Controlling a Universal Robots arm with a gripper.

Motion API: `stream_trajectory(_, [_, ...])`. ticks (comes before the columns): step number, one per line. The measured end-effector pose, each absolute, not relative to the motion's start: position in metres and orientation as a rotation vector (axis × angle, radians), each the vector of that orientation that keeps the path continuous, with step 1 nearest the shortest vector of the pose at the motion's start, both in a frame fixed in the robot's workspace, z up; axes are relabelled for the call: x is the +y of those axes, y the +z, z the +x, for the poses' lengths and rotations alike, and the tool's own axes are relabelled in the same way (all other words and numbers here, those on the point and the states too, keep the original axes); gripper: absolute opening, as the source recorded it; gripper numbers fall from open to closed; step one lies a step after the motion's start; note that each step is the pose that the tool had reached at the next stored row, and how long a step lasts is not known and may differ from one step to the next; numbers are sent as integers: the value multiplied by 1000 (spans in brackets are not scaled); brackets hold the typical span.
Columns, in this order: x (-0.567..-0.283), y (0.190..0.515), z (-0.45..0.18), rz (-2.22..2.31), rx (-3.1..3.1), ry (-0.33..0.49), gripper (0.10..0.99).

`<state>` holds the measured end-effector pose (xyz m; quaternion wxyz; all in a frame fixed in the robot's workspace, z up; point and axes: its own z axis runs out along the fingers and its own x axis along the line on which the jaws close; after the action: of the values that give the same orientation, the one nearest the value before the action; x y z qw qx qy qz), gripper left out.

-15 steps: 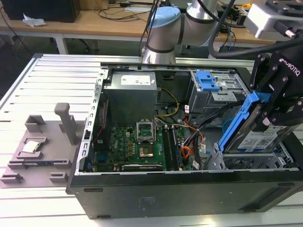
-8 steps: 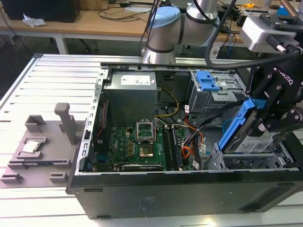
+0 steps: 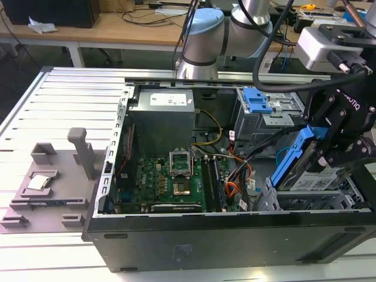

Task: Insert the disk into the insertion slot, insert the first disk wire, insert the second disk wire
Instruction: 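Insert the disk into the insertion slot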

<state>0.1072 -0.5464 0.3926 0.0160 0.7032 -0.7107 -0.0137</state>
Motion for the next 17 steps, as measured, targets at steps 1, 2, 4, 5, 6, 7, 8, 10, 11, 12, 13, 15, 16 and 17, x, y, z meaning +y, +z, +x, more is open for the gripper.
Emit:
stream_trajectory(1, [-546,393,107,2187,-2210,-43,365])
stream_trajectory(2, [-546,392,107,2187,-2210,-43,365])
stream_trajectory(4, [-546,392,107,2187,-2210,-42,376])
stream_trajectory(5, [-546,392,107,2187,-2210,-43,376])
stream_trajectory(6, [-546,392,107,2187,-2210,-42,439])
stream_trajectory(7, [-546,392,107,2187,-2210,-43,439])
stream_trajectory(8, [-546,392,107,2187,-2210,-43,439])
stream_trajectory(10, [-546,392,107,2187,-2210,-43,439])
stream_trajectory(11, [-546,392,107,2187,-2210,-43,427])
stream_trajectory(12, [-546,392,107,2187,-2210,-43,361])
stream_trajectory(13, [-546,392,107,2187,-2210,-43,298])
stream_trajectory(15, [-546,392,107,2187,-2210,-43,114])
stream_trajectory(16, [-546,391,107,2187,-2210,-43,106])
stream_trajectory(17, [-546,391,107,2187,-2210,-43,106])
